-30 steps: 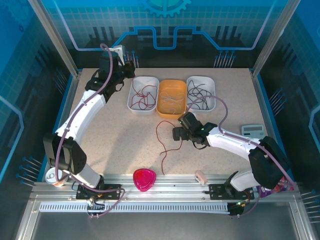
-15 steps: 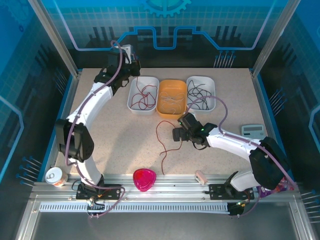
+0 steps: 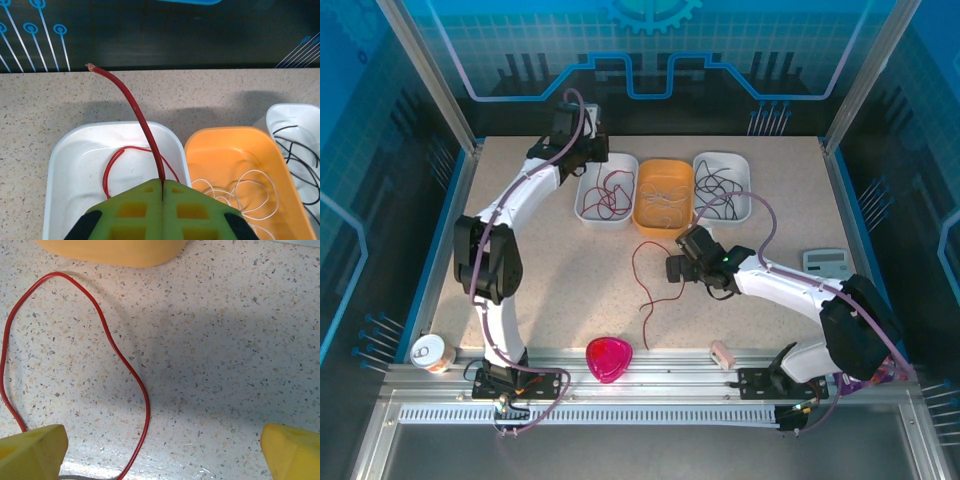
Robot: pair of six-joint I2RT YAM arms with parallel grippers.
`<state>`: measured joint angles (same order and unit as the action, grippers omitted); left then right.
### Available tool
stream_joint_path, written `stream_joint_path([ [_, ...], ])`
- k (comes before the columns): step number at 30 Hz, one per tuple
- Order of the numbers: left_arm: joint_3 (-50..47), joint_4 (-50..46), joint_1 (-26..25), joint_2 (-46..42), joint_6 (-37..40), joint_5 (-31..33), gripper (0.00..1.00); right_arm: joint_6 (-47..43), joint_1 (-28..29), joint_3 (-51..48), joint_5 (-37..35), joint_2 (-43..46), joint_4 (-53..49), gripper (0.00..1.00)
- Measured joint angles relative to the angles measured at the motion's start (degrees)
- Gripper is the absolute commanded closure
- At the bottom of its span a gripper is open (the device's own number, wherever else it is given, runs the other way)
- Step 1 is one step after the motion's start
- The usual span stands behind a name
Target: Untangle the cables
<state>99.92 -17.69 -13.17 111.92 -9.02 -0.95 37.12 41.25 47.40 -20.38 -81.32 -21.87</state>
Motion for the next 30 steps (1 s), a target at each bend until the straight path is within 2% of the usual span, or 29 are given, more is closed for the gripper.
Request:
stream_joint_path([
  [17,2.93,-3.23,0.00,8.00,1.68,-0.44,1.00,0.46,0.46,-0.13,-0.17,0.57,0.02,0.00],
  [30,3.13,-4.81,0.00,9.22,1.66,-0.52,0.98,0.63,0.48,-0.20,-0.17,1.18,0.07,0.00],
])
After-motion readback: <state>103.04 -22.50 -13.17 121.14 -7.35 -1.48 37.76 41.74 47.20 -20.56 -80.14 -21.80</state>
